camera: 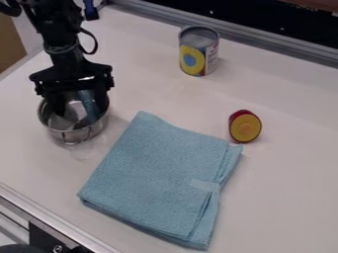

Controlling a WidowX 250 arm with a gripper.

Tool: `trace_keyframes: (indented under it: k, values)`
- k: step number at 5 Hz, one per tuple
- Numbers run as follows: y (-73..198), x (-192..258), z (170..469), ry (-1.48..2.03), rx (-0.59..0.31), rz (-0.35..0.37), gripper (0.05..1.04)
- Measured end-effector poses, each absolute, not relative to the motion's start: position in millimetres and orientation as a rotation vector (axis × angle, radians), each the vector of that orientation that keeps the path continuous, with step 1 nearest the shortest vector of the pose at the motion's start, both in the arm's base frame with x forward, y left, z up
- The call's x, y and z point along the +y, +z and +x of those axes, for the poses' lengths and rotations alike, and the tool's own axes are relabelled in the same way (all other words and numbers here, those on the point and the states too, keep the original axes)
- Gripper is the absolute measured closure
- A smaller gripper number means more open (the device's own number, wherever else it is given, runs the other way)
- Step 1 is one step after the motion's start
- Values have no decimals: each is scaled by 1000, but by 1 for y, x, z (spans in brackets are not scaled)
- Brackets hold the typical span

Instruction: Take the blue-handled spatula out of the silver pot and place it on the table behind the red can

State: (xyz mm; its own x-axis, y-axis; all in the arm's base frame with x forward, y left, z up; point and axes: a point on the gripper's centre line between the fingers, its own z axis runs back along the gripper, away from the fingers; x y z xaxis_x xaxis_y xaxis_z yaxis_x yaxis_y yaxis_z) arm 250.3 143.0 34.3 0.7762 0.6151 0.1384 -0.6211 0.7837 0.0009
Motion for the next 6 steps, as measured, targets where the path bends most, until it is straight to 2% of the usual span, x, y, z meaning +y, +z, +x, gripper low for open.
trace_keyframes:
  k: [3,4,6]
  values:
    - [18,150,253,692,-164,101,85]
    - [12,150,252,703,-174,103,131]
    - [12,149,252,710,-168,76,701]
